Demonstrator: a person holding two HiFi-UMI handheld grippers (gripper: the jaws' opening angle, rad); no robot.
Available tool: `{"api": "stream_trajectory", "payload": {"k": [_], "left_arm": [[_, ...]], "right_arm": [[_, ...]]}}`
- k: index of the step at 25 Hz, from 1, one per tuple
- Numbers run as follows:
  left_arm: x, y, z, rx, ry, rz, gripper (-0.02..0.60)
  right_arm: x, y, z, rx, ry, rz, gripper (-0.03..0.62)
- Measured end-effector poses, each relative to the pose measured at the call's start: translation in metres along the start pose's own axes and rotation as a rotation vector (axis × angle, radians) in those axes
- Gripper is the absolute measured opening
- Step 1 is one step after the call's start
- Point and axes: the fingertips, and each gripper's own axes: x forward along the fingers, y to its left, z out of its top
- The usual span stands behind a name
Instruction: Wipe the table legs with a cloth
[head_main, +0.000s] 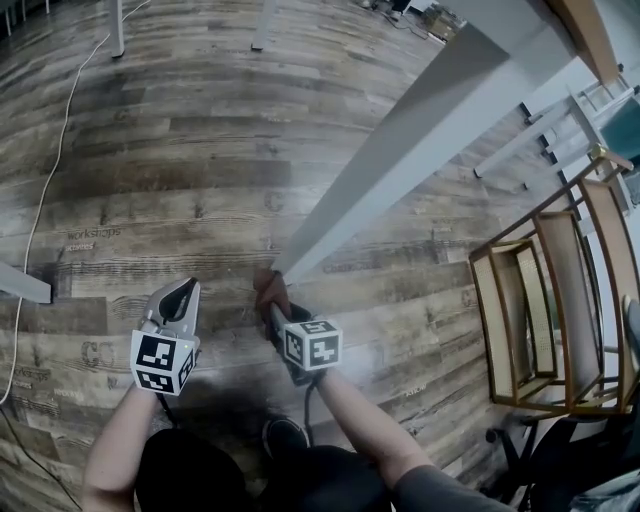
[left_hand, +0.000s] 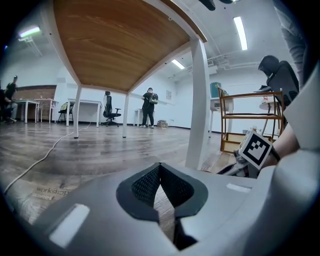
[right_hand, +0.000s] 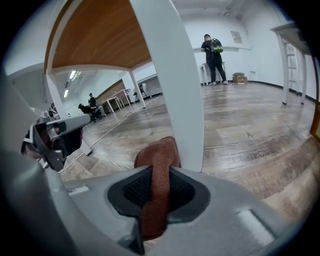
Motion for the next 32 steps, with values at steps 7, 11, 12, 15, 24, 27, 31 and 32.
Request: {"api": "stream_trajectory", "payload": {"k": [7, 11, 12, 15, 24, 27, 31, 32], "left_arm": [[-0.007, 0.015, 0.06, 0.0, -0.078, 0.038, 0.02], [-0.011, 0.01, 0.105, -0.03, -0.129, 0.032, 0.02], [-0.01, 0.006, 0.118, -0.019, -0.139, 0.021, 0.02], [-0.011, -0.006, 0.162, 0.032, -0.177, -0.015, 0.02], [-0.034, -0.051, 0.28, 0.112, -0.315, -0.101, 0.02], [-0.043, -0.063, 0.312, 0.1, -0.356, -0.114, 0.02], [-0.054, -0.084, 0.338, 0.111, -0.38, -0.15, 0.02], [-0.057, -0.087, 0.34, 0.114, -0.385, -0.154, 0.019]], "right_arm": [[-0.076, 0.028, 0.044, -0.145, -0.153, 0.104, 0.063], [-0.14, 0.031, 0.093, -0.203, -0.315, 0.096, 0.064], [-0.154, 0.031, 0.109, -0.219, -0.361, 0.086, 0.064], [-0.2, 0.033, 0.161, -0.247, -0.505, 0.054, 0.064], [-0.332, 0.076, 0.308, -0.336, -0.865, 0.04, 0.064], [-0.36, 0.09, 0.343, -0.366, -0.93, 0.034, 0.064], [-0.378, 0.098, 0.365, -0.383, -0.952, 0.024, 0.064], [-0.377, 0.098, 0.363, -0.38, -0.943, 0.02, 0.064]]}}
